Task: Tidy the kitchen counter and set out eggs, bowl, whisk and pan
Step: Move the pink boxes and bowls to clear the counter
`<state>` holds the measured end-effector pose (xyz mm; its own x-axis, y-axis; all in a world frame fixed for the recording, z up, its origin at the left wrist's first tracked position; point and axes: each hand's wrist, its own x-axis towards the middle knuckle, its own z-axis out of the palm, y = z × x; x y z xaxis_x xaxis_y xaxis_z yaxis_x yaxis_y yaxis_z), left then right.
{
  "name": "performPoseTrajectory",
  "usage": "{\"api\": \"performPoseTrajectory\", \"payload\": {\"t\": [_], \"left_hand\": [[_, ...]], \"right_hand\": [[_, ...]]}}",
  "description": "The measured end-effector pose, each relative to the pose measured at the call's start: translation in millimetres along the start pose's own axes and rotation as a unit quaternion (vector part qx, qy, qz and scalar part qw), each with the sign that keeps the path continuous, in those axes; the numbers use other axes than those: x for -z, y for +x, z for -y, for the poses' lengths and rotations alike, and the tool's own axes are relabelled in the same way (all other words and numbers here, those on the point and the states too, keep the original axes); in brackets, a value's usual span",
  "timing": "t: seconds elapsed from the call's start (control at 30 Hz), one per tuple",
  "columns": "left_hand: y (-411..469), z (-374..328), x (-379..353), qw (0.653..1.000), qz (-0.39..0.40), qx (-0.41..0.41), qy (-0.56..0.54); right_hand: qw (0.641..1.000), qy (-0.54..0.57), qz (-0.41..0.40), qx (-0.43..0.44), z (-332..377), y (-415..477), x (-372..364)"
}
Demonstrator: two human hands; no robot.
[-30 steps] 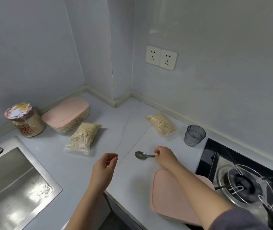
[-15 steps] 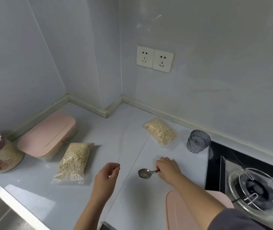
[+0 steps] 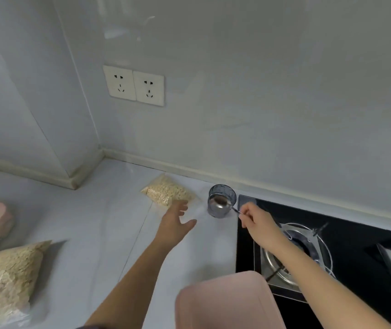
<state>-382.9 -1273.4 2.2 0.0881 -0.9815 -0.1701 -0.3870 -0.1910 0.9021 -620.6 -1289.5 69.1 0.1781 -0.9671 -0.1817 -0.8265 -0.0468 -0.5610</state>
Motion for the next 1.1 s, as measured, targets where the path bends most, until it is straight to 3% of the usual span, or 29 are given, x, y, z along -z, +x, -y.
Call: {"api": "performPoseTrajectory", "payload": {"t": [0.1,0.27,0.5,0.77,0.93,1.1], "left_hand": [[37,-12,-48,0.998,0.05,-0.008,-0.03],[72,-12,-96,0.995,0.053,0.004,-0.087],[87,-4,-114,0.996,-0.013,-0.004,-0.087],[21,-50,-91,0.978,-0.058,-0.007,-0.201],[-43,-67,-56,0.951,-0.016,-0.03,-0.307],[-111,-68,-32,0.935,0.032,-0.048,-0.351]], "right_hand": [[0.998,0.041,-0.011,-0.037,-22,2,23],[0.995,0.08,-0.006,-0.052,-38,12,39],[0.99,0.127,-0.002,-0.055,-57,32,38],[0.973,0.217,-0.039,-0.063,-39,4,33],[0.941,0.332,-0.052,-0.045,-1,-47,28],[0.925,0.363,-0.103,-0.048,13,-120,6]]}}
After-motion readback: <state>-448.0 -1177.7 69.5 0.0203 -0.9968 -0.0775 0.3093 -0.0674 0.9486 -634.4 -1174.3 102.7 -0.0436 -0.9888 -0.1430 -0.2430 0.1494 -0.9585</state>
